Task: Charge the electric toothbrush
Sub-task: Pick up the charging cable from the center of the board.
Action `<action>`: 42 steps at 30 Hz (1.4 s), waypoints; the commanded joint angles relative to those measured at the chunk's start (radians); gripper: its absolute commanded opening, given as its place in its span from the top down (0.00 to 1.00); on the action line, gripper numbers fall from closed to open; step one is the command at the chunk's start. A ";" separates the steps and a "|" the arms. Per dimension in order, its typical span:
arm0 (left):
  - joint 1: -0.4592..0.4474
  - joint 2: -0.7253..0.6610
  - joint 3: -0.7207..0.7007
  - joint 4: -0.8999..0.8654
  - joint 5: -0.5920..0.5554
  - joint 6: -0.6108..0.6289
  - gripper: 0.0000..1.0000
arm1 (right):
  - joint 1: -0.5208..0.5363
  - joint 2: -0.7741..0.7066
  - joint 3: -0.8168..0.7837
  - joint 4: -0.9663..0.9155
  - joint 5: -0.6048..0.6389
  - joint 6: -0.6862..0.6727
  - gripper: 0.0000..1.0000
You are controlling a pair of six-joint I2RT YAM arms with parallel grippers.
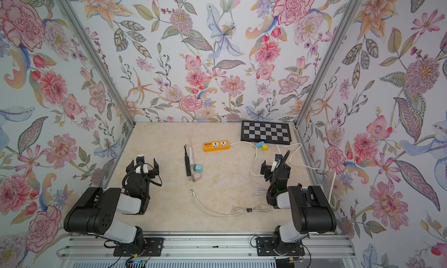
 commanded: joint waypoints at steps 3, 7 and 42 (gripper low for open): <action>0.008 0.014 0.017 0.038 0.015 0.015 0.01 | -0.004 0.011 0.015 0.041 -0.008 -0.013 0.00; 0.010 0.012 0.018 0.035 0.000 0.005 0.01 | -0.004 0.011 0.014 0.041 -0.009 -0.012 0.00; -0.397 -0.584 0.382 -1.049 0.254 -0.305 0.01 | 0.469 -0.044 0.555 -1.098 -0.538 -0.098 0.22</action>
